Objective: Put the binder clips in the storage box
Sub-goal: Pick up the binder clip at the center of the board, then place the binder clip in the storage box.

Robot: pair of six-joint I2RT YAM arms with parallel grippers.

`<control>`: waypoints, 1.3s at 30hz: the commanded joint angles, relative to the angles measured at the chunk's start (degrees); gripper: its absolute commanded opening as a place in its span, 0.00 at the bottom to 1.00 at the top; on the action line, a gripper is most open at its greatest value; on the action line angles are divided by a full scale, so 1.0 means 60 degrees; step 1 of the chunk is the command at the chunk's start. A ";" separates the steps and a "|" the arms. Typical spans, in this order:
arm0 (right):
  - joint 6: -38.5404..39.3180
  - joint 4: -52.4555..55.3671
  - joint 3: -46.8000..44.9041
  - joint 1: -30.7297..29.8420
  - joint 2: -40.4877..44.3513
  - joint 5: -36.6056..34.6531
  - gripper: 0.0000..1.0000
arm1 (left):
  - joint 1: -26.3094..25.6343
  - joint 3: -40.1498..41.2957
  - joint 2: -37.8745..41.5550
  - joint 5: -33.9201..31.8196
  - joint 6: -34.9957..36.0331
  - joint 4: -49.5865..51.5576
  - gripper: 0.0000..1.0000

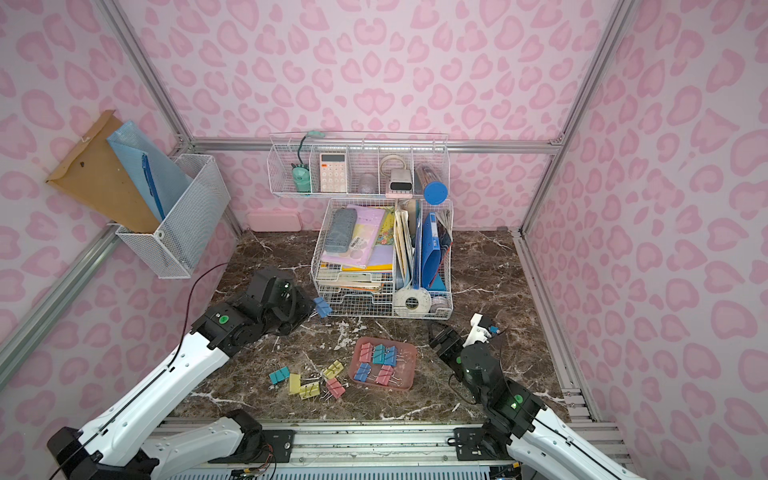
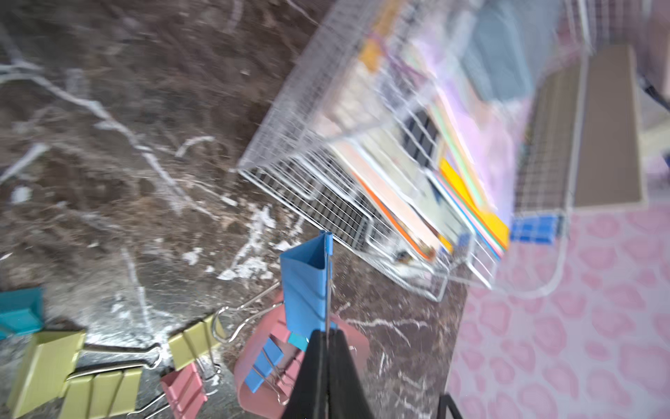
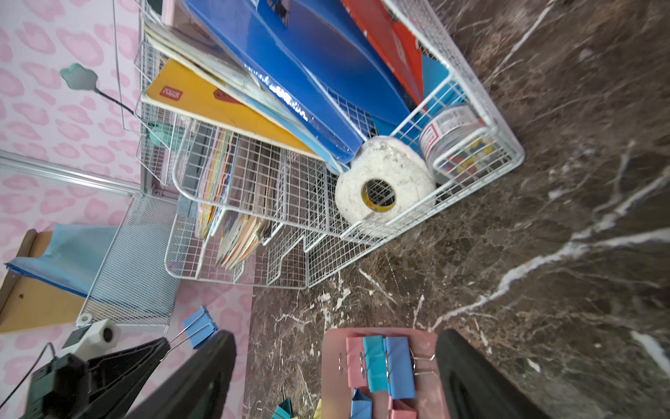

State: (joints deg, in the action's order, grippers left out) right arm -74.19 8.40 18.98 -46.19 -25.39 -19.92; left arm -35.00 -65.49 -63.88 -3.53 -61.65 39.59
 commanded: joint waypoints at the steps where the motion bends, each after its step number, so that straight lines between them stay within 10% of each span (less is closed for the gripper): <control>1: 0.0457 0.0192 -0.0021 0.0600 0.0177 0.0478 0.90 | -0.1497 -0.0893 -0.0703 -0.0375 0.2145 -0.0415 0.00; 11: 0.0401 0.0621 -0.0230 0.1290 0.0996 0.1079 0.90 | -0.4794 -0.6495 -0.6991 -0.4801 0.2496 0.6312 0.00; 20: 0.0238 0.0533 -0.0454 0.1298 0.1101 0.1211 0.90 | -0.5015 -0.7519 -0.8345 -0.2348 0.2478 0.6819 0.00; 26: 0.0183 0.0555 -0.0466 0.1301 0.1268 0.1185 0.90 | -0.5680 -0.9963 -1.0601 -0.3934 0.1783 1.0142 0.00; 39: -0.0244 0.1209 -0.0176 0.1359 0.1401 0.0700 0.90 | -0.6152 -0.8144 -1.0430 -0.3315 0.2652 0.8476 0.00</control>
State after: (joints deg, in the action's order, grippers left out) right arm -73.84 15.44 16.34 -38.17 -17.56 -14.04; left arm -71.46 -116.07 -127.26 -25.54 -48.86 91.26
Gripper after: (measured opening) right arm 0.899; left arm 0.072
